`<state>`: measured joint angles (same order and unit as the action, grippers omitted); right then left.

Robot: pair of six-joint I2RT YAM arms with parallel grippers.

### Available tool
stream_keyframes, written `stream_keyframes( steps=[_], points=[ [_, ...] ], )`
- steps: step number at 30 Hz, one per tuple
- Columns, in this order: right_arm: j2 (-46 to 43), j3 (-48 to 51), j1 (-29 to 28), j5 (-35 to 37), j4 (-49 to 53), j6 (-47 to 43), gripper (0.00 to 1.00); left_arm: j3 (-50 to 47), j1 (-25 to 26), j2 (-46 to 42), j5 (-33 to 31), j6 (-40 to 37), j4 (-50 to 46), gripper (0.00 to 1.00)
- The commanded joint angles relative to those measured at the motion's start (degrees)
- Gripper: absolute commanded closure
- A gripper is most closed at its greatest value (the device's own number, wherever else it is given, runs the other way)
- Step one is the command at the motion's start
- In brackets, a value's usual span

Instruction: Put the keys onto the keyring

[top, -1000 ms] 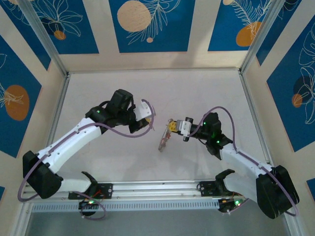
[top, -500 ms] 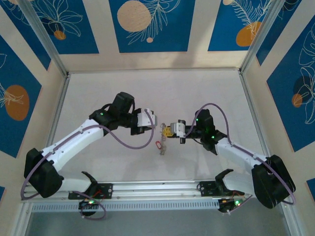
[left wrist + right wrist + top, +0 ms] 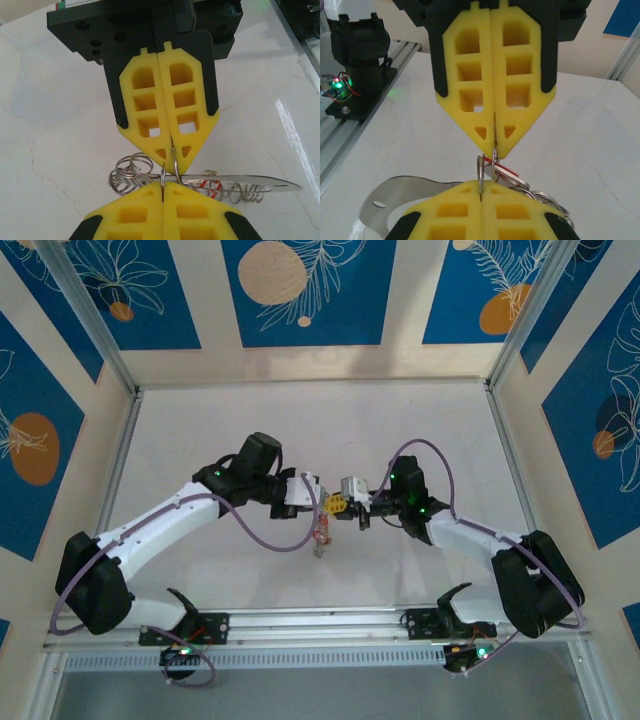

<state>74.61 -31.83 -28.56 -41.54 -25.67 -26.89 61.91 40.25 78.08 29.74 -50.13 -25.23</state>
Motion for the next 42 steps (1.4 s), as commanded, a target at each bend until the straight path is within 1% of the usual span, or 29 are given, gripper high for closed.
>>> stream_keyframes(
  steps=[1,5,11,15,24,27,32,39,42],
  points=[
    [0.8,-1.7,0.7,-2.9,-4.0,4.9,1.00,-1.0,0.5,0.1,1.3,-2.3,0.4,1.00],
    [1.1,-1.4,1.4,-2.9,-4.7,6.7,1.00,-1.6,0.7,-0.5,0.6,-3.1,0.5,1.00],
    [1.6,-0.3,2.2,-3.3,-9.8,11.5,1.00,-2.4,1.0,-0.4,-1.9,-4.2,0.5,1.00],
    [2.3,-0.5,2.8,-2.7,-10.4,13.3,1.00,-2.8,1.2,-0.6,-2.6,-4.3,1.3,1.00],
    [3.1,0.0,4.1,-1.1,-14.5,19.5,1.00,-5.7,2.6,-2.3,-6.9,-4.8,5.5,1.00],
    [3.5,0.5,4.4,-0.5,-17.2,22.7,1.00,-6.7,3.4,-2.7,-9.4,-4.1,7.9,1.00],
    [3.8,0.8,4.4,0.3,-17.5,24.8,1.00,-7.4,3.9,-3.1,-12.2,-2.4,10.7,1.00],
    [3.8,1.4,4.4,2.4,-16.5,26.3,1.00,-7.4,4.2,-3.0,-13.6,-1.0,12.3,1.00],
    [4.1,2.0,4.3,4.7,-18.0,28.7,1.00,-7.4,4.2,-2.9,-13.3,0.4,13.2,1.00]
  ],
)
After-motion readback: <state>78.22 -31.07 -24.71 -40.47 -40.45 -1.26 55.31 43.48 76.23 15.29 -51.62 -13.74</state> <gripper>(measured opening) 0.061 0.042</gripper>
